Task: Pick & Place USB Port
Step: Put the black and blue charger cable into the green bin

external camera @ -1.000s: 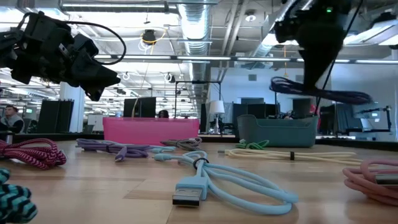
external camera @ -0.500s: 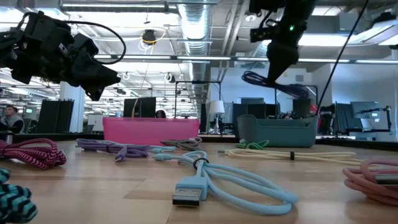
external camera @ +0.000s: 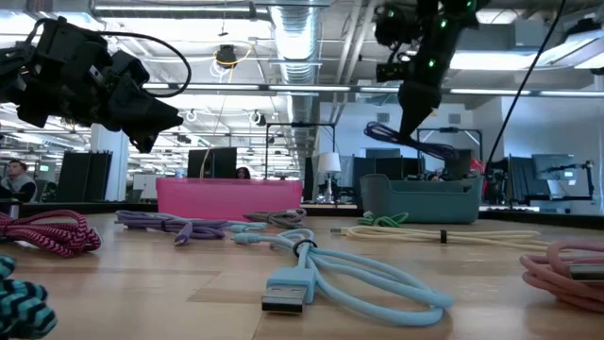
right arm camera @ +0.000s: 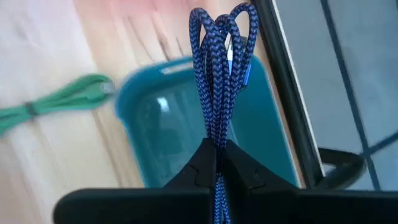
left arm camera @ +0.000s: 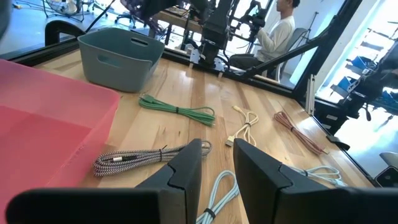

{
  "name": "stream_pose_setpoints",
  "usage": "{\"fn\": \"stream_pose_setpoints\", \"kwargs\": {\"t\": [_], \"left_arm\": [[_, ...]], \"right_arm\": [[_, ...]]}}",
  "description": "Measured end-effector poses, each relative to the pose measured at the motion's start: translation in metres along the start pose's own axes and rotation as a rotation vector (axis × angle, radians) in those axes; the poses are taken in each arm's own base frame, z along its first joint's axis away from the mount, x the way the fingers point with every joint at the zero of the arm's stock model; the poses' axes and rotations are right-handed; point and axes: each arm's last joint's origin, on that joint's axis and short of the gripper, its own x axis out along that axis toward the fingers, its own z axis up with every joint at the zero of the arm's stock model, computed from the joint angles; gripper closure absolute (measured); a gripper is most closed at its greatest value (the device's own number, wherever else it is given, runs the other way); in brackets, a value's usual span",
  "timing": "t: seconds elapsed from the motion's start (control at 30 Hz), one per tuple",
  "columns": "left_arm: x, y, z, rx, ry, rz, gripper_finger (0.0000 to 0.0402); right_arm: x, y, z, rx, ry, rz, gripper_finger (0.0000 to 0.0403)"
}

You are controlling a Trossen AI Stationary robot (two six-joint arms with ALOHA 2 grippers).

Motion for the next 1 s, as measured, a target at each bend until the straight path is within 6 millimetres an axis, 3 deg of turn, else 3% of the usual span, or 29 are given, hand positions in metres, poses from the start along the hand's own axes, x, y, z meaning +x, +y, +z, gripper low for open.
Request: {"fn": "stream_pose_setpoints", "kwargs": {"t": [0.17, 0.57, 0.87, 1.0], "left_arm": [[0.0, 0.0, 0.0, 0.0, -0.001, 0.0, 0.0309], [0.0, 0.0, 0.0, 0.002, -0.003, -0.001, 0.0309], [0.0, 0.0, 0.0, 0.003, -0.004, -0.001, 0.0309], [0.0, 0.0, 0.0, 0.003, -0.004, -0.001, 0.0309]], "right_arm": [[0.024, -0.009, -0.003, 0.009, 0.077, 0.068, 0.0403], [0.089, -0.006, -0.01, -0.04, 0.284, 0.126, 0.0403], [0.109, -0.004, -0.015, -0.047, 0.346, 0.14, 0.0401], [0.109, -0.004, -0.015, -0.04, 0.347, 0.138, 0.0376]]}}
